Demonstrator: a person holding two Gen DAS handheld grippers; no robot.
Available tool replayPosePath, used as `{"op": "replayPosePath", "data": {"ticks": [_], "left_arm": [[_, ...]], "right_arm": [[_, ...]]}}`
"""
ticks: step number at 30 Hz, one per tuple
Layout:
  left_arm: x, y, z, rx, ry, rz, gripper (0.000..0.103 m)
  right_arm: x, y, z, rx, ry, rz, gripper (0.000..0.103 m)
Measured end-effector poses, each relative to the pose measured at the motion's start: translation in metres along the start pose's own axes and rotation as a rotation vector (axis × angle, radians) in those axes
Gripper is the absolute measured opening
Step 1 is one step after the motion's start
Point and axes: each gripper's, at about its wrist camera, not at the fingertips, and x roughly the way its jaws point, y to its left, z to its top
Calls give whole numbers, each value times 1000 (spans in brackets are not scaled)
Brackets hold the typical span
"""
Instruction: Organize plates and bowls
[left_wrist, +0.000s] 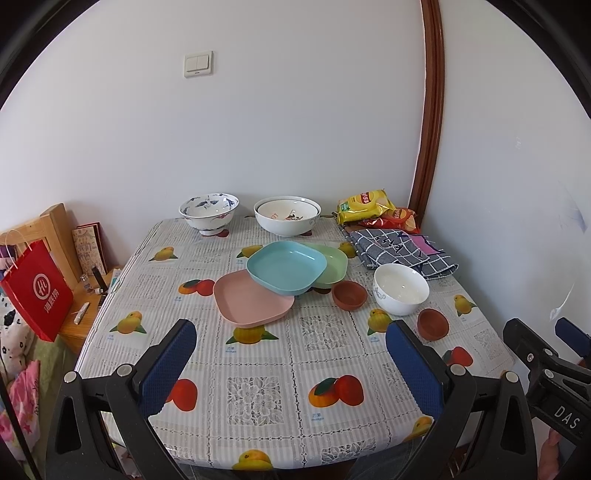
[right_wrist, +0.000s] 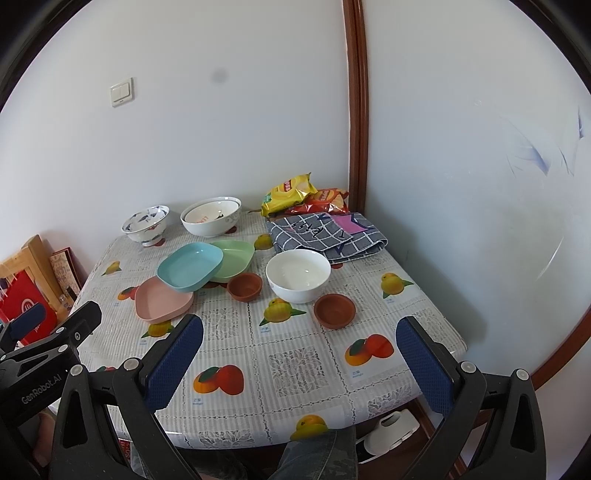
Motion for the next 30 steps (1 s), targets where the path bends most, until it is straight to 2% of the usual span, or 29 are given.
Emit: {"op": "replayPosePath", "data": {"ticks": [30], "left_arm": [[10, 8, 4, -4, 14, -8, 103]], "right_arm": [[2, 3, 4, -8, 0, -3, 103]]}}
